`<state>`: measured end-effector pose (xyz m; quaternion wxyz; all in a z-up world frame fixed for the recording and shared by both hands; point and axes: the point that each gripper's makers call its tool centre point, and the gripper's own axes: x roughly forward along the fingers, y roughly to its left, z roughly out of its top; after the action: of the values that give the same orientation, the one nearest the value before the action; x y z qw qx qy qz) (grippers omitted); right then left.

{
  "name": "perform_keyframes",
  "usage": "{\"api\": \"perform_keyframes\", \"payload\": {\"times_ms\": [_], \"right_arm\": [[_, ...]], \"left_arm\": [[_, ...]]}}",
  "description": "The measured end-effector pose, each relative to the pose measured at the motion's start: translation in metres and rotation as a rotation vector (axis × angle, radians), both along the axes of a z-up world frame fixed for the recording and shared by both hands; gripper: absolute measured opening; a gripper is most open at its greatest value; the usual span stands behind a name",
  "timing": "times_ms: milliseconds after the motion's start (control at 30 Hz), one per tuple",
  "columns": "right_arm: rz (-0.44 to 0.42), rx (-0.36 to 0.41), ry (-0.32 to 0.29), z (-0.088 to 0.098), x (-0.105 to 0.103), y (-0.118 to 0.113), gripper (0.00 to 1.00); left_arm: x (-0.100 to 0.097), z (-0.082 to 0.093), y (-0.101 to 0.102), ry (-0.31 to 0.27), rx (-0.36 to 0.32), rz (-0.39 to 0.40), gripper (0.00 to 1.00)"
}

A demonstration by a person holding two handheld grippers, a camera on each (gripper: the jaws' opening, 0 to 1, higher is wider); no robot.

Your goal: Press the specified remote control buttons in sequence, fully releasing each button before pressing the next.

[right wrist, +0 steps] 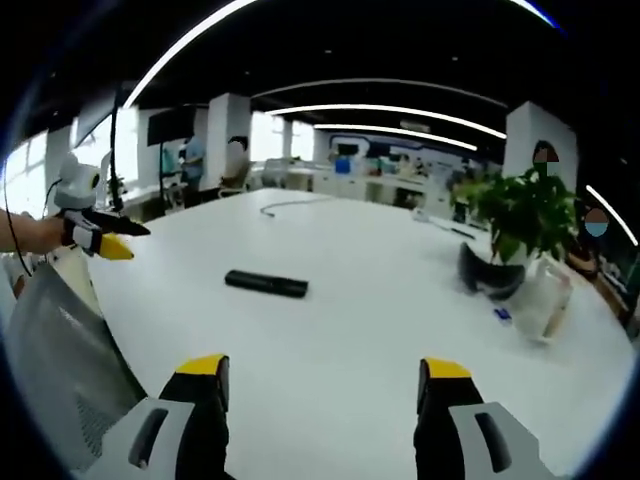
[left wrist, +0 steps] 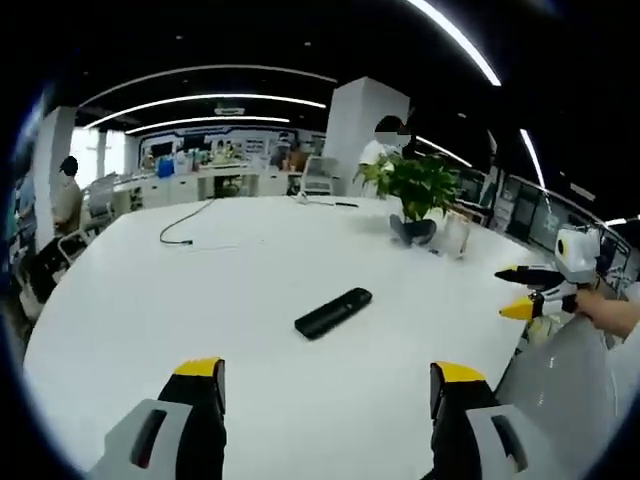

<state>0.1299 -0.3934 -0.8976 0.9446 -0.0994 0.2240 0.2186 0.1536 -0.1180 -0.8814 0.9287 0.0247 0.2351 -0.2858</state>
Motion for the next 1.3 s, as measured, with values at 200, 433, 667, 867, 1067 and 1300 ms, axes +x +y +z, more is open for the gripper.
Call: {"api": "perform_keyframes", "payload": {"times_ms": [200,433,667,867,1067,1300], "right_arm": [[-0.031,0.071,-0.003,0.005,0.0,-0.003,0.68],[-0.06,0.044,0.003,0.004,-0.002,-0.009,0.64],[-0.087,0.029,0.015,0.001,-0.002,-0.014,0.61],[-0.091,0.019,0.028,-0.002,-0.003,-0.016,0.6],[-0.094,0.003,0.042,-0.006,-0.004,-0.017,0.6],[-0.091,-0.007,0.065,-0.01,-0.006,-0.017,0.57]], "left_arm": [[0.032,-0.031,-0.011,0.056,0.024,-0.105,0.88],[0.058,-0.057,-0.02,0.144,0.047,-0.191,0.88],[0.072,-0.074,-0.028,0.194,0.109,-0.271,0.86],[0.079,-0.089,-0.034,0.238,0.171,-0.345,0.84],[0.091,-0.095,-0.042,0.245,0.23,-0.405,0.76],[0.106,-0.1,-0.058,0.277,0.197,-0.408,0.66]]}}
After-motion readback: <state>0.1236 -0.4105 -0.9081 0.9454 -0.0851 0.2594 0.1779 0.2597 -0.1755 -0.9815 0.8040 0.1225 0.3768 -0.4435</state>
